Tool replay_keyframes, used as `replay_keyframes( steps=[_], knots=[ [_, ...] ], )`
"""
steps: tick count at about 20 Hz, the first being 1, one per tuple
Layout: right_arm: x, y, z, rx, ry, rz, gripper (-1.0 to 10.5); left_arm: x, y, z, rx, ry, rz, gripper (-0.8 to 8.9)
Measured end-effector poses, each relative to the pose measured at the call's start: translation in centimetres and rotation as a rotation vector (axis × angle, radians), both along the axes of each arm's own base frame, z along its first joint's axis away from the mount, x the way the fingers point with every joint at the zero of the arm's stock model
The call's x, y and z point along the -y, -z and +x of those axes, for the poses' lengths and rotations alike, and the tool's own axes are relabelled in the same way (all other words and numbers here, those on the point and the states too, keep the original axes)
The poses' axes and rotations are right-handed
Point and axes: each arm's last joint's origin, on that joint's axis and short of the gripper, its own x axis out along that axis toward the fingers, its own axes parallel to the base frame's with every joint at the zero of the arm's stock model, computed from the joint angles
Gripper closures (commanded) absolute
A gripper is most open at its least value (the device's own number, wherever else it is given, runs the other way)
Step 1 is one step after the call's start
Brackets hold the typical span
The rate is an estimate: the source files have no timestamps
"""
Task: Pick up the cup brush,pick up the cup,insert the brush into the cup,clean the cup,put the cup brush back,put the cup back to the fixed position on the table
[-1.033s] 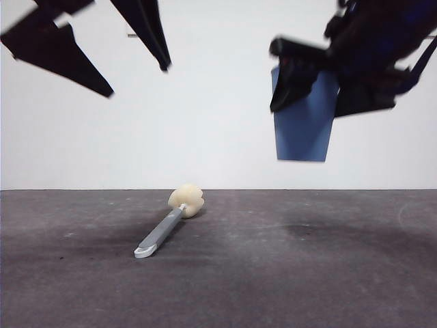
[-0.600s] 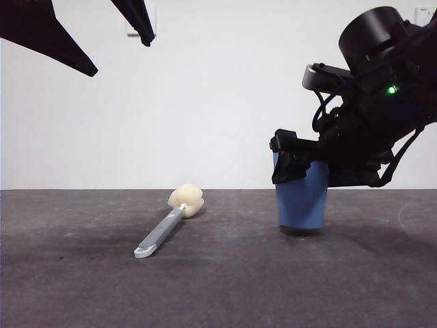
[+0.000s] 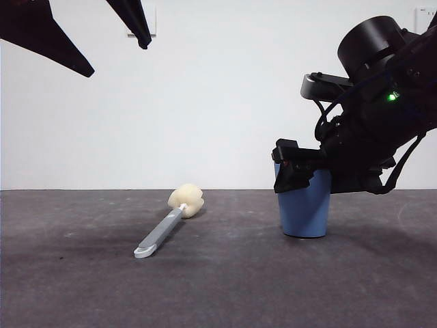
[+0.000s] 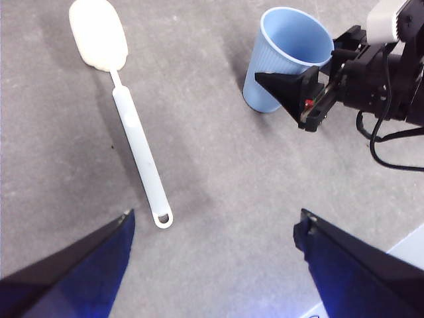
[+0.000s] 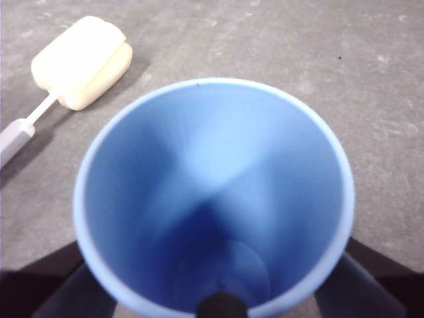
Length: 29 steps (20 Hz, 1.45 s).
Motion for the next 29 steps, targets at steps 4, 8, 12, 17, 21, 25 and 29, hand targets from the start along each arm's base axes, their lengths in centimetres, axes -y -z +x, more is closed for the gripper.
replay_keyframes(
  steps=[4, 8, 12, 17, 21, 25, 29],
  knots=[
    [0.0, 0.0, 0.0, -0.003, -0.003, -0.004, 4.6, -0.1, 0.1, -0.1, -0.012, 0.000, 0.010, 4.04],
    [0.0, 0.2, -0.2, -0.017, -0.003, -0.011, 4.0, -0.1, 0.1, -0.1, -0.014, 0.000, 0.011, 4.04],
    [0.1, -0.4, -0.4, -0.009, -0.003, -0.007, 4.0, -0.1, 0.1, -0.1, -0.014, 0.000, 0.012, 4.04],
    [0.8, -3.6, -1.7, 0.018, -0.002, 0.006, 4.0, -0.1, 0.1, -0.1, -0.014, 0.001, 0.013, 4.04],
    [1.5, -5.6, -5.0, -0.129, -0.035, 0.000, 4.1, -0.2, 0.3, -0.2, -0.012, 0.032, 0.054, 4.04],
    [1.5, -8.4, -9.7, -0.208, -0.132, 0.032, 4.1, -0.4, 0.7, -0.5, -0.035, 0.070, 0.118, 4.04],
    [2.0, -9.9, -14.2, -0.279, -0.209, 0.023, 4.1, -0.7, 1.1, -0.9, -0.070, 0.105, 0.176, 4.06]
  ],
)
